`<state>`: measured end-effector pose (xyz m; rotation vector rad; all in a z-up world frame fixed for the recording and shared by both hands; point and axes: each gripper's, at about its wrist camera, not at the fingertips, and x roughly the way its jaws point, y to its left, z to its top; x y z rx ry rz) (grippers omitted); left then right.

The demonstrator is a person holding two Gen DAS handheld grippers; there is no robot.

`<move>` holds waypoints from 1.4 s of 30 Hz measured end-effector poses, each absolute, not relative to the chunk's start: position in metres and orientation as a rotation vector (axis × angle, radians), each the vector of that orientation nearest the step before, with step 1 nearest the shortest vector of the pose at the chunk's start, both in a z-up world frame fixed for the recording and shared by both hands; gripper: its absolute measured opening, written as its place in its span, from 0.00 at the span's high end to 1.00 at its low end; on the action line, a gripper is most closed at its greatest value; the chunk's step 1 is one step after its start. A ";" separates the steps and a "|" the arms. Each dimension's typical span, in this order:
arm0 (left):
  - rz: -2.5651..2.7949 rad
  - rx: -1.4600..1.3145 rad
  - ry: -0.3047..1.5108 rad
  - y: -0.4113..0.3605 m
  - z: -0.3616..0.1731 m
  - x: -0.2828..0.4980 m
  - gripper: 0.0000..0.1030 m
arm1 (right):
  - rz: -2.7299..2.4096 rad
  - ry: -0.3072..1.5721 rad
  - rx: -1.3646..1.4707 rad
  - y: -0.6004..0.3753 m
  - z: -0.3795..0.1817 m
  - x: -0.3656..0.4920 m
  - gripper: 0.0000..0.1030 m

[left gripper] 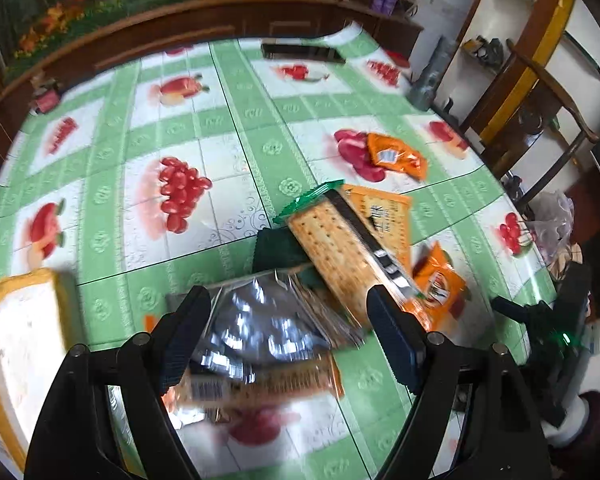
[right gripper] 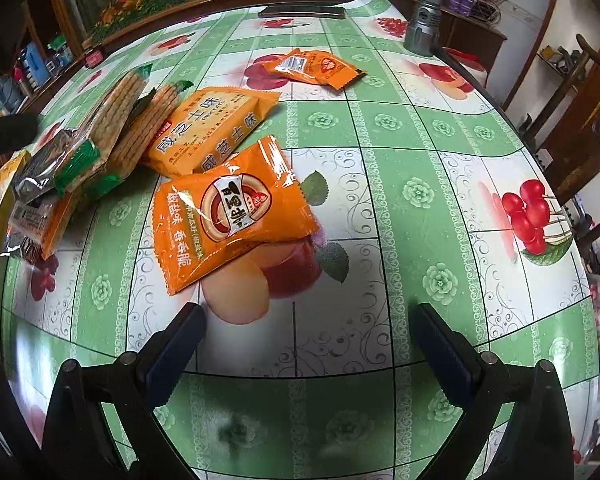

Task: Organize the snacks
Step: 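Move both grippers toward the pile of snack packs, then grasp the silver foil packet with the left gripper while the right gripper grasps the green-ended cracker pack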

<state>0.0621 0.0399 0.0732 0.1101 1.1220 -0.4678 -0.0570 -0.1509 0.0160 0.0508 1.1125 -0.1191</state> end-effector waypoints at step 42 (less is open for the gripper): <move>-0.571 -0.235 1.214 0.100 0.081 -0.076 0.48 | 0.322 1.175 -0.139 -0.046 0.044 0.005 0.63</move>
